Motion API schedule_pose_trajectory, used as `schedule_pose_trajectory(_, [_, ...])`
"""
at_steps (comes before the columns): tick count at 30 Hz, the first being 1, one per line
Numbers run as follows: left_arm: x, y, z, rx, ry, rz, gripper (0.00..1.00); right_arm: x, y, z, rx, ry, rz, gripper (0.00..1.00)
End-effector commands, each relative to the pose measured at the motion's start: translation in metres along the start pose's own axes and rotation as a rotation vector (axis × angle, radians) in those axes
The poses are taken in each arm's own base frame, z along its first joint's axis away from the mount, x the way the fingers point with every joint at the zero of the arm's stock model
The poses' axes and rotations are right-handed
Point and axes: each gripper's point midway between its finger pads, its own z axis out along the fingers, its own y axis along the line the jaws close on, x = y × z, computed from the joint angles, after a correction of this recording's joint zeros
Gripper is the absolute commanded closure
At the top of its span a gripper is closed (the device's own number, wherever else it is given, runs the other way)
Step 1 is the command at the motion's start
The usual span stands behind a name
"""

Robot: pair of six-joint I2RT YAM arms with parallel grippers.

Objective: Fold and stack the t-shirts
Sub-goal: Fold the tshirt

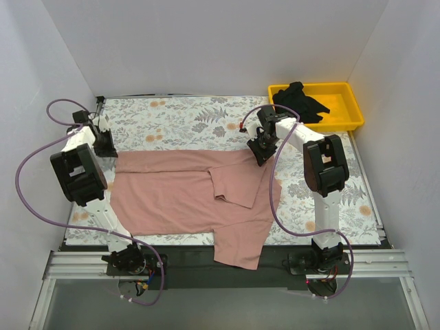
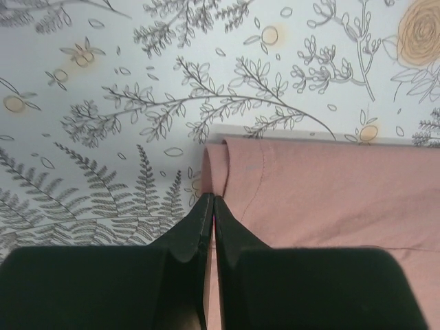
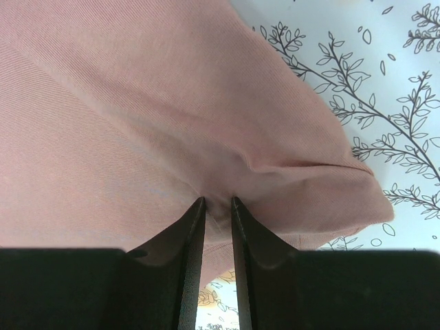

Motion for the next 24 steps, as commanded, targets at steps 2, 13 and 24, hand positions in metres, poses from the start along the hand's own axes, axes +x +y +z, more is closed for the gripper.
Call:
schedule_pose_trajectory(2, [-0.031, 0.009, -0.006, -0.037, -0.076, 0.039, 1.00, 0.017, -0.005, 0.017, 0.007, 0.079, -0.007, 0.71])
schedule_pose_trajectory(13, [-0.025, -0.015, -0.028, 0.073, -0.116, 0.071, 0.76, -0.014, 0.003, -0.013, -0.007, -0.032, -0.016, 0.69])
schedule_pose_trajectory(24, [-0.008, -0.054, -0.044, 0.089, -0.158, 0.203, 0.76, -0.018, 0.004, -0.031, 0.020, -0.033, -0.027, 0.68])
